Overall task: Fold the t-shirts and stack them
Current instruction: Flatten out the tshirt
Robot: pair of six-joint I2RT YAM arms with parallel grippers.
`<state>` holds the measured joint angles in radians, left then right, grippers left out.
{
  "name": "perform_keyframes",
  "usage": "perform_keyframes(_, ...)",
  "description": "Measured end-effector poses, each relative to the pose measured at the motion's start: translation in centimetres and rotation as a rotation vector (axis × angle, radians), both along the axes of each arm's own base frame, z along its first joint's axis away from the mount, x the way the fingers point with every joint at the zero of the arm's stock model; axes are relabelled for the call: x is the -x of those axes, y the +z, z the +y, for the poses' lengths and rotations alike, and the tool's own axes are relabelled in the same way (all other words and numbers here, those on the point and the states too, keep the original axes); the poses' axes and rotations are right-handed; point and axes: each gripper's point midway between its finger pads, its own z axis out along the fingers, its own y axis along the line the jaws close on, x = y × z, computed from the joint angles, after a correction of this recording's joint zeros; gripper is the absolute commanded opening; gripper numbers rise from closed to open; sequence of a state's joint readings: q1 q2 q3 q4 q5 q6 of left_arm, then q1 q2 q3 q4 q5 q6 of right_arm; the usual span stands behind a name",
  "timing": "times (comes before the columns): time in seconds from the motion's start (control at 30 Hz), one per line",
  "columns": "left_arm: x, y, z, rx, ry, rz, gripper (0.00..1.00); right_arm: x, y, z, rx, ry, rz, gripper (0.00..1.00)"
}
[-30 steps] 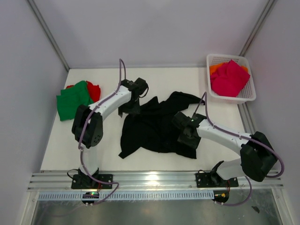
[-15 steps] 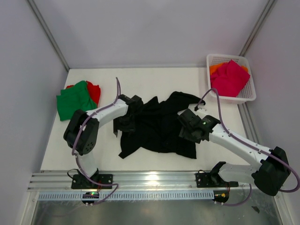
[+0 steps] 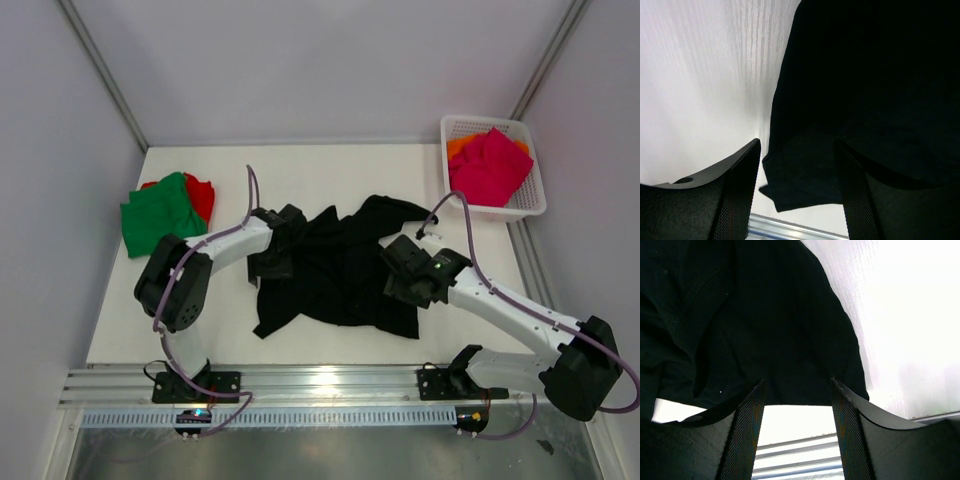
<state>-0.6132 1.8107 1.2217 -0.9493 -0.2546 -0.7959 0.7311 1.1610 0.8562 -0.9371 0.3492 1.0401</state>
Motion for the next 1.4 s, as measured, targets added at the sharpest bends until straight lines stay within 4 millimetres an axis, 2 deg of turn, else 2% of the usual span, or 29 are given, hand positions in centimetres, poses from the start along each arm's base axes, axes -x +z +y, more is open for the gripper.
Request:
perform_keyframes(0.17, -1.0, -0.2, -0.1, -0.003, -0.016, -0.043, 0.61, 0.0, 0.3, -0.2, 0.001, 0.0, -0.011, 0.59)
perform_keyframes(0.23, -1.3, -0.3, 0.0, -0.009, -0.016, -0.054, 0.49, 0.1, 0.3, -0.3, 0.002, 0.0, -0.011, 0.59)
perform_keyframes(0.27, -1.4, -0.3, 0.0, -0.012, -0.016, -0.056, 0.4, 0.1, 0.3, -0.3, 0.003, -0.001, -0.011, 0.59)
perform_keyframes(0.3, -1.4, -0.4, 0.0, -0.012, -0.018, -0.057, 0.18, 0.1, 0.3, -0.4, 0.005, -0.001, -0.01, 0.59)
perform_keyframes(0.33, -1.5, -0.5, -0.1, -0.011, -0.014, -0.059, 0.1, 0.2, 0.3, -0.4, 0.008, -0.001, -0.009, 0.59)
perform_keyframes(0.4, -1.6, -0.6, 0.0, -0.015, -0.025, -0.06, 0.05, 0.2, 0.3, -0.6, 0.014, -0.002, -0.007, 0.59)
perform_keyframes(0.47, -1.6, -0.7, 0.0, -0.02, -0.029, -0.057, 0.05, 0.3, 0.3, -0.7, 0.018, -0.002, -0.004, 0.59)
perform_keyframes(0.53, -1.6, -1.0, 0.1, -0.027, -0.03, -0.049, 0.0, 0.4, 0.3, -0.8, 0.023, 0.001, 0.0, 0.59)
perform_keyframes(0.67, -1.6, -1.3, 0.1, -0.032, -0.028, -0.041, 0.0, 0.5, 0.3, -1.1, 0.037, 0.005, 0.001, 0.59)
perform_keyframes(0.83, -2.2, -0.6, 0.1, -0.048, -0.014, -0.062, 0.0, 0.6, 0.3, -1.4, 0.054, 0.008, 0.0, 0.59)
perform_keyframes(0.93, -3.9, 1.0, 0.0, -0.079, -0.005, -0.109, 0.0, 0.5, 0.3, -1.5, 0.062, 0.018, 0.0, 0.59)
perform_keyframes(1.07, -6.8, 4.6, 0.1, -0.122, 0.016, -0.22, 0.0, 0.5, 0.0, -1.6, 0.071, 0.029, -0.001, 0.59)
perform_keyframes(1.17, -9.0, 7.7, 0.9, -0.163, 0.055, -0.313, 0.0, 0.7, -0.5, -1.7, 0.079, 0.033, 0.007, 0.59)
perform_keyframes(1.27, -10.2, 9.9, 2.4, -0.212, 0.094, -0.365, 0.0, 0.9, -0.9, -1.9, 0.087, 0.033, 0.016, 0.59)
perform_keyframes(1.4, -10.6, 12.0, 5.8, -0.303, 0.15, -0.394, 0.0, 0.8, -1.1, -1.9, 0.088, 0.035, 0.017, 0.59)
